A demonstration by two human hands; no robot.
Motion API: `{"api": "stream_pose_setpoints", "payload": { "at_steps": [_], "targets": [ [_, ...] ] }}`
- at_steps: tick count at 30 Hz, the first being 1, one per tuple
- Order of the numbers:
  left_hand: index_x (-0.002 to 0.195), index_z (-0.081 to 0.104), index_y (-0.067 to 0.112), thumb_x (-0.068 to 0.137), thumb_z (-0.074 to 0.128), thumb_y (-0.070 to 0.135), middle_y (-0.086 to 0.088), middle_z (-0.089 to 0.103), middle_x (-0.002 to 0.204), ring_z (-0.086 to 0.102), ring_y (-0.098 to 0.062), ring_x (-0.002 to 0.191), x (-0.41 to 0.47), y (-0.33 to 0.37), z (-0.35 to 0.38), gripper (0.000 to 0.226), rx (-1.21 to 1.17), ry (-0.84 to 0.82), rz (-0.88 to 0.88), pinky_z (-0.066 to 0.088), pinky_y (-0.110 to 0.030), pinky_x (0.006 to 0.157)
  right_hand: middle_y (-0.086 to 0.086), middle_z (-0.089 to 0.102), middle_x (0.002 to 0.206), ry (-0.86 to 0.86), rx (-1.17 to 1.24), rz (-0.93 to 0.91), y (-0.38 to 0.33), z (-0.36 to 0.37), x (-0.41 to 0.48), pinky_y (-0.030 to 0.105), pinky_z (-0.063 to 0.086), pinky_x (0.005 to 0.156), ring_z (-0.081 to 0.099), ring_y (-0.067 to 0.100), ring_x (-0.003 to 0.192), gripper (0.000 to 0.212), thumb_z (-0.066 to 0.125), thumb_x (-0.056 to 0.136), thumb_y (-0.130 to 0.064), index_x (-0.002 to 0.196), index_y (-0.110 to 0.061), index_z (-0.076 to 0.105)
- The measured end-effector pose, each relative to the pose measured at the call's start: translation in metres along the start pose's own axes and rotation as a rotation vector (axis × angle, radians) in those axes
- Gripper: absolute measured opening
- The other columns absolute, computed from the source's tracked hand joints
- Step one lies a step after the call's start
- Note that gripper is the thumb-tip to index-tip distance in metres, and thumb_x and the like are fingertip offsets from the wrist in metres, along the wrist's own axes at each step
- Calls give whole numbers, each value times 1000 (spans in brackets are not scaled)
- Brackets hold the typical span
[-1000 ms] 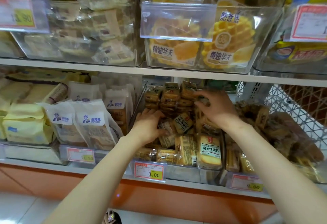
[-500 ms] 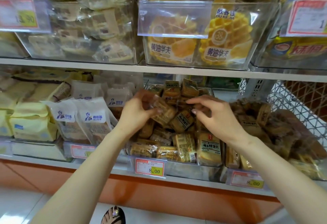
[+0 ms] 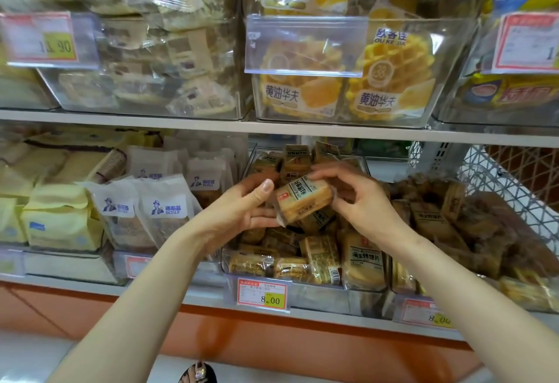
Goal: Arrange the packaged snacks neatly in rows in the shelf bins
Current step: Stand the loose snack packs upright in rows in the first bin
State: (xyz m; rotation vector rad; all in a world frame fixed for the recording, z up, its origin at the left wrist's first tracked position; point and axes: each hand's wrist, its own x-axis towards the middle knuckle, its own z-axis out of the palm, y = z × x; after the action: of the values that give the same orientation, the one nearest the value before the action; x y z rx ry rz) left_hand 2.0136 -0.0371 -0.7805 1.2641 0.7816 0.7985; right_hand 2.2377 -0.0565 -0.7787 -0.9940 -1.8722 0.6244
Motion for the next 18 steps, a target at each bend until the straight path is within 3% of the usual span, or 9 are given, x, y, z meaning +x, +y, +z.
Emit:
{"api": "stream_pose_setpoints", "payload": {
  "at_steps": [5,8,10,13,16,18],
  "targets": [
    [122,50,10,71,75,20,-11,67,110,66,-24,101,0,-5,9,57,33,94,2,56,-26,77,-6,59,121,2,8,21,2,3,0,16,42,97,51,3,118,51,53,82,15,109,-27,61],
    [120,52,9,65,71,20,-12,64,113,66,-23,102,1,-4,13,60,74,155,54,55,-30,83,-10,61,117,49,97,116,-1,3,1,20,50,90,59,5,106,62,43,82,19,112,-33,58],
    [117,53,11,63,71,21,-12,64,115,64,-24,104,2,-5,13,58,58,203,83,54,-32,86,-5,62,117,99,189,167,-1,1,3,30,53,89,62,11,103,56,42,85,16,114,-29,58],
    [114,55,16,62,72,20,-9,66,111,64,-23,104,3,-4,12,55,74,270,101,51,-36,90,-7,60,123,79,181,177,-1,-2,4,33,52,91,61,10,106,42,56,90,-4,121,-31,54],
    [110,55,11,62,71,15,-9,68,104,65,-24,101,6,-4,13,51,16,295,137,52,-37,90,-14,56,123,-98,76,201,-4,-3,3,26,51,89,60,3,100,58,70,81,-16,125,-44,43],
    [110,54,10,63,70,13,-9,67,103,65,-23,100,7,-3,16,49,-49,307,169,53,-32,86,-15,59,115,-150,5,225,-6,2,1,28,51,91,61,2,100,62,74,76,-15,124,-41,44]
  ]
}}
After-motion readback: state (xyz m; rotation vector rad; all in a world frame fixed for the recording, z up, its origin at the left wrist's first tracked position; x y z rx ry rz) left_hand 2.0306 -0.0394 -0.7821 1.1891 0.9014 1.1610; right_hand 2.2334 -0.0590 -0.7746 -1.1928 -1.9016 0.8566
